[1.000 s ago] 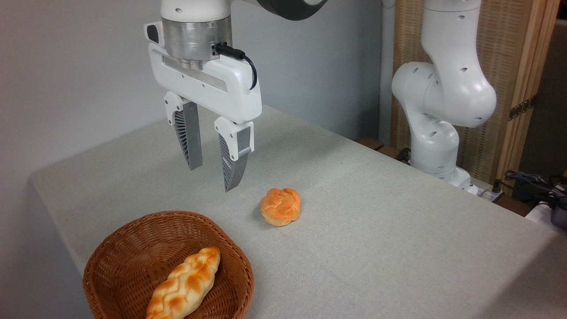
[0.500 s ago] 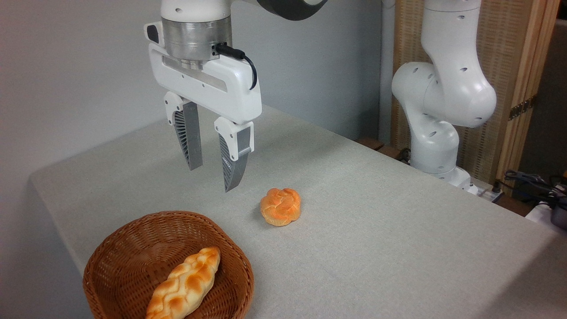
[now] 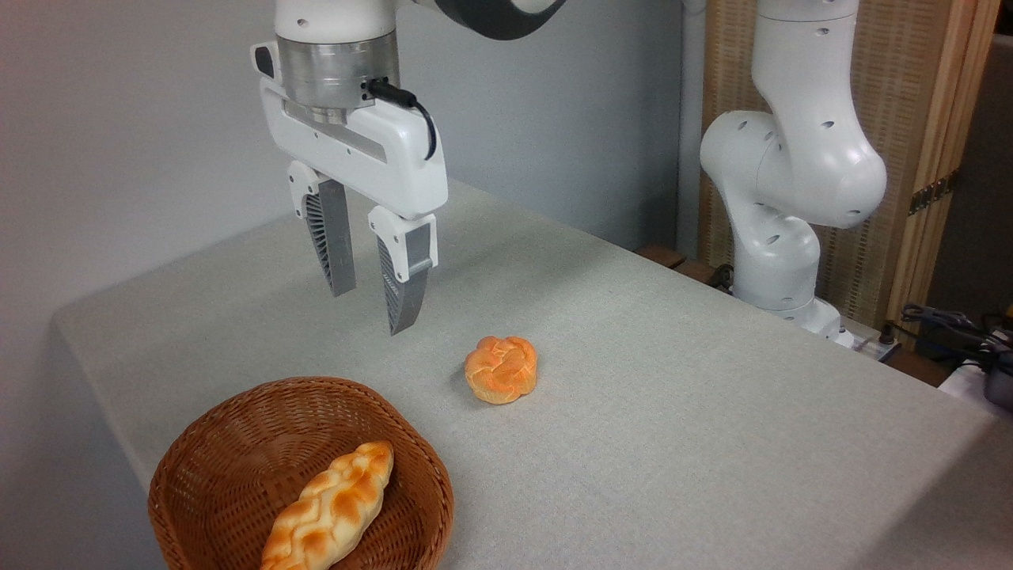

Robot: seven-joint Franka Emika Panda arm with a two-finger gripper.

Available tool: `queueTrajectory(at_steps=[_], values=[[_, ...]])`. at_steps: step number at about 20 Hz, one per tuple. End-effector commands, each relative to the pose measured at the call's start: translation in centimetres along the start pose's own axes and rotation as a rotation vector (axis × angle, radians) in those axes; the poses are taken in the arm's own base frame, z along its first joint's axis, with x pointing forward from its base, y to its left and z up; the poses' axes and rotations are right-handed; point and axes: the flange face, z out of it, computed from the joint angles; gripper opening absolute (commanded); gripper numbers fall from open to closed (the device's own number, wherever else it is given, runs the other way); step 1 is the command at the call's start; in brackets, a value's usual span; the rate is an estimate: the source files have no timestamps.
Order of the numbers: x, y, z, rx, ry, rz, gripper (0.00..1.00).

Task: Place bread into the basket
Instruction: 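Move the gripper over the round orange bun and lower onto it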

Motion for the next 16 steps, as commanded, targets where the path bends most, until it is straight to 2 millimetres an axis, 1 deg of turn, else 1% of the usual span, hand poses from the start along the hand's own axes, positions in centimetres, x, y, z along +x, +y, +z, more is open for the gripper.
queueTrajectory(at_steps=[1, 2, 4, 5, 6, 8, 10, 12, 15, 16], values=[[-0.4, 1.8, 2.9, -0.058, -0.052, 0.035, 1.00], [-0.5, 3.0, 4.0, -0.074, -0.075, 0.053, 1.00], [-2.2, 4.5, 6.6, -0.093, -0.117, 0.065, 1.00], [-3.0, 4.8, 7.9, -0.103, -0.138, 0.063, 1.00], [-3.6, 5.3, 8.8, -0.101, -0.136, 0.065, 1.00], [-4.9, 6.1, 10.2, -0.103, -0.141, 0.067, 1.00], [-5.7, 6.4, 11.3, -0.116, -0.160, 0.080, 1.00], [-6.4, 6.5, 12.0, -0.114, -0.154, 0.100, 1.00], [-8.3, 6.6, 13.3, -0.074, -0.158, 0.135, 1.00], [-8.6, 6.7, 13.7, -0.075, -0.163, 0.142, 1.00]])
